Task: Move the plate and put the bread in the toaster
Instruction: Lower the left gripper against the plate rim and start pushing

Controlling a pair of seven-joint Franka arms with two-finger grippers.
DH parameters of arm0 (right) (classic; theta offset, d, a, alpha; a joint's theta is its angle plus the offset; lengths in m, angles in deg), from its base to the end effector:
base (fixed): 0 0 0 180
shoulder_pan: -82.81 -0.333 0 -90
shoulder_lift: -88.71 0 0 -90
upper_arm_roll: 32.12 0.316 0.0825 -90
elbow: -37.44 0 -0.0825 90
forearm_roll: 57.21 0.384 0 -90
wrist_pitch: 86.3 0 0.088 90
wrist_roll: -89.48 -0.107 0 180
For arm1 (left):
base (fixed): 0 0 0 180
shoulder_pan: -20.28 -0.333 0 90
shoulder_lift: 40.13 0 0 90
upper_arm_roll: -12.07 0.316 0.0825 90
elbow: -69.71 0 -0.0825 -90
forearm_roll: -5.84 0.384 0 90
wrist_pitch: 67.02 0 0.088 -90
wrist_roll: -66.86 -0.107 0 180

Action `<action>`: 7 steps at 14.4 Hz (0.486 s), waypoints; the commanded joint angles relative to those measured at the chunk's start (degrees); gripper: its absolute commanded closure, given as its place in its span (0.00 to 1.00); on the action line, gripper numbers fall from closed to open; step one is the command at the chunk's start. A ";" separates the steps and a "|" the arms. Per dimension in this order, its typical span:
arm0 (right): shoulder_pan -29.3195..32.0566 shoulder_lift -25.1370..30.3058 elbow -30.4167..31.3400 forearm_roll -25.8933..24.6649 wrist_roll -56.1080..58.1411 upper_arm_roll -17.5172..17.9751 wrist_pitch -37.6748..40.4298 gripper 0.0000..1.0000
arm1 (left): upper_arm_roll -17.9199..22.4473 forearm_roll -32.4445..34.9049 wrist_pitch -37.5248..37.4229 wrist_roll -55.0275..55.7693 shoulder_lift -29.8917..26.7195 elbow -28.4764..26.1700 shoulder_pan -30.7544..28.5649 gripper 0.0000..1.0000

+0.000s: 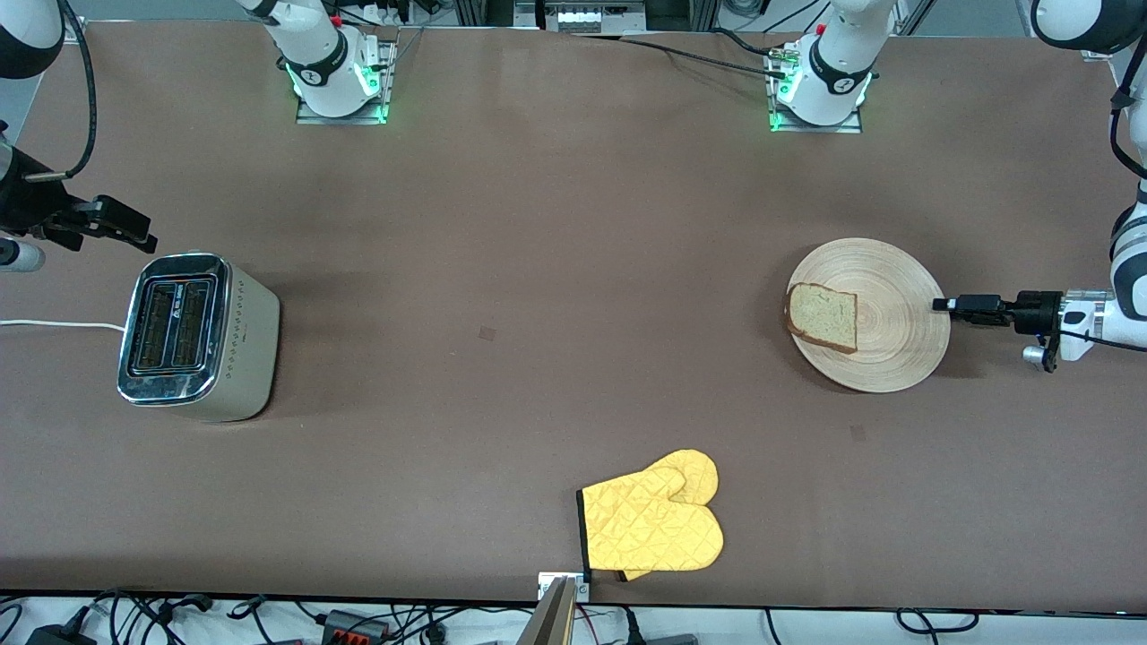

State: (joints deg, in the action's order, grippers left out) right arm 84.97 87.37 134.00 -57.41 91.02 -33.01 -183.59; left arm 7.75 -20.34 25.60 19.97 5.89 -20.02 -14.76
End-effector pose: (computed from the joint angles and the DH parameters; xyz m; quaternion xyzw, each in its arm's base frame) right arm 0.5676 -0.0305 0.5680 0.9999 -0.0129 -0.0054 0.0017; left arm 0.5471 0.2769 0.1483 0.9033 -0.0341 -0.1308 0.4071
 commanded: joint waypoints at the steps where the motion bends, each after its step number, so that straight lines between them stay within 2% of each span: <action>1: 0.74 1.77 1.09 0.11 0.05 0.62 0.70 0.00 | -0.25 -2.03 -1.65 0.13 0.74 0.44 -0.64 0.56; 3: 0.47 1.60 1.09 0.11 0.05 0.62 0.61 0.00 | -0.25 -2.03 -2.53 -0.31 0.74 0.52 -0.64 0.72; 7: 0.74 1.34 1.70 0.11 0.13 0.53 0.35 0.00 | -0.78 -3.61 -3.84 -0.66 0.39 1.14 -0.73 0.97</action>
State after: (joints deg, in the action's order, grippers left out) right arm 84.98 87.82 134.49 -57.41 91.02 -33.00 -183.12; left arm 7.60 -22.37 22.44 19.29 6.25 -19.62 -15.23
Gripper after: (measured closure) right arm 0.000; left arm 0.890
